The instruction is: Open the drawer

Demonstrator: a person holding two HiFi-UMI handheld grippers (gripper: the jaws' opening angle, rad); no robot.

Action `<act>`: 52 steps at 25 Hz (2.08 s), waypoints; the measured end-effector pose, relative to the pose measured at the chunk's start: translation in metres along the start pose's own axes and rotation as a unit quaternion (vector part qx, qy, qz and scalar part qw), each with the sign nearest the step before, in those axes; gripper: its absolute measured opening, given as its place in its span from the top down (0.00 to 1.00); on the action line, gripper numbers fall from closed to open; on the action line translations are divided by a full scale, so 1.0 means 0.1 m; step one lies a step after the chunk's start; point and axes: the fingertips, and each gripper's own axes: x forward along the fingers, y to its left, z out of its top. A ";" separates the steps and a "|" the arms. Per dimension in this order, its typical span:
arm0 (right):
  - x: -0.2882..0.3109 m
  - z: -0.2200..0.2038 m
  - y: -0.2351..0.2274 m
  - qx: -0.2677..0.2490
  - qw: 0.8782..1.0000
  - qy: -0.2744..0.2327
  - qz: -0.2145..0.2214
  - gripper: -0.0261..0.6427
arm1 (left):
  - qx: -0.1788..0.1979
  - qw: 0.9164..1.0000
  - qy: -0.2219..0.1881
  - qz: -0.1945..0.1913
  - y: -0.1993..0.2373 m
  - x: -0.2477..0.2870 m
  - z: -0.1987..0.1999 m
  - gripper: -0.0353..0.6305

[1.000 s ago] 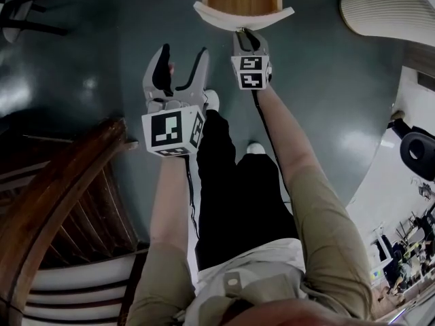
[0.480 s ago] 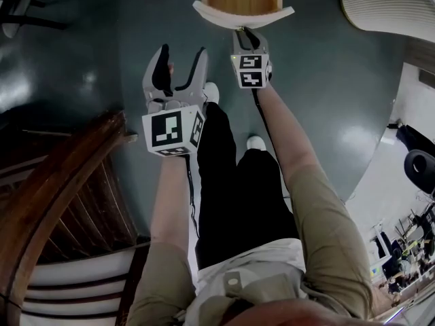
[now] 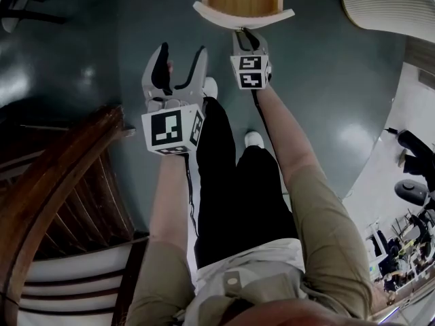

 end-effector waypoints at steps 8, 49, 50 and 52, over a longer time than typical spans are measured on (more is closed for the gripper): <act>-0.09 -0.14 0.07 -0.008 1.000 0.010 0.009 0.81 | -0.005 1.000 -0.001 0.004 -0.05 -0.07 -0.05 0.47; -1.59 1.50 -0.33 0.026 0.999 -0.016 -0.021 0.69 | -0.019 1.000 -0.013 0.016 -0.24 -0.40 1.57 0.47; -1.70 1.66 -0.37 0.023 0.999 -0.027 -0.024 0.69 | -0.019 1.000 -0.017 0.017 -0.25 -0.44 1.70 0.47; -1.96 1.99 -0.43 0.021 0.998 -0.046 -0.029 0.69 | -0.021 0.999 -0.023 0.018 -0.29 -0.55 1.94 0.47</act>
